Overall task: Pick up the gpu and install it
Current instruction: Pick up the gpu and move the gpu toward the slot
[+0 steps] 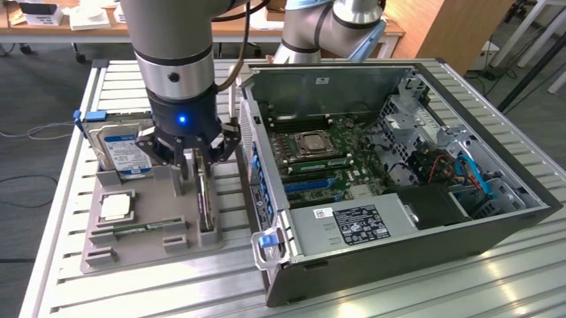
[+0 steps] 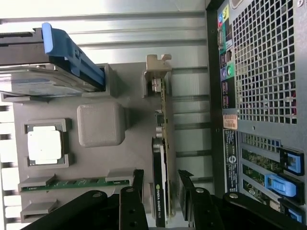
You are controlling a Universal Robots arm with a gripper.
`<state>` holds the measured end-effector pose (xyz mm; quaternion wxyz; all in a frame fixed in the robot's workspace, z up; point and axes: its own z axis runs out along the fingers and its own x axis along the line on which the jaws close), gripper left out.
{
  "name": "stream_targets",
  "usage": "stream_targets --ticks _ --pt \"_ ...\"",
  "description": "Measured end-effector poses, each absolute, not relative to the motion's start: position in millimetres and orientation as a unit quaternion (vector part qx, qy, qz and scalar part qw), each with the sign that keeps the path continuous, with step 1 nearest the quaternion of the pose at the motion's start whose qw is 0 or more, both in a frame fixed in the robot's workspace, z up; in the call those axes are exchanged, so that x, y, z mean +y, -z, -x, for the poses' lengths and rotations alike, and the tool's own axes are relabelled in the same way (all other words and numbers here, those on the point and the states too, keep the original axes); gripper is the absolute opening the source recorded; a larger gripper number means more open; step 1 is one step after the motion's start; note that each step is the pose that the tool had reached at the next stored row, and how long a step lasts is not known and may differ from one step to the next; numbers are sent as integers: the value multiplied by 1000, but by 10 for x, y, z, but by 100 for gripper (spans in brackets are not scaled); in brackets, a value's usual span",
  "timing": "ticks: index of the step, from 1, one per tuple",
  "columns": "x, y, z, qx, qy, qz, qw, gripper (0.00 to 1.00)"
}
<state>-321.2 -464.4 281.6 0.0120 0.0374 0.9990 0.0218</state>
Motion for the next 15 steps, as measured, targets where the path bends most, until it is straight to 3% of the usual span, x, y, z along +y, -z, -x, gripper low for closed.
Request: stream_targets --ticks 15 --pt "-4680 -2739 3212 999 -22 -37 12 42"
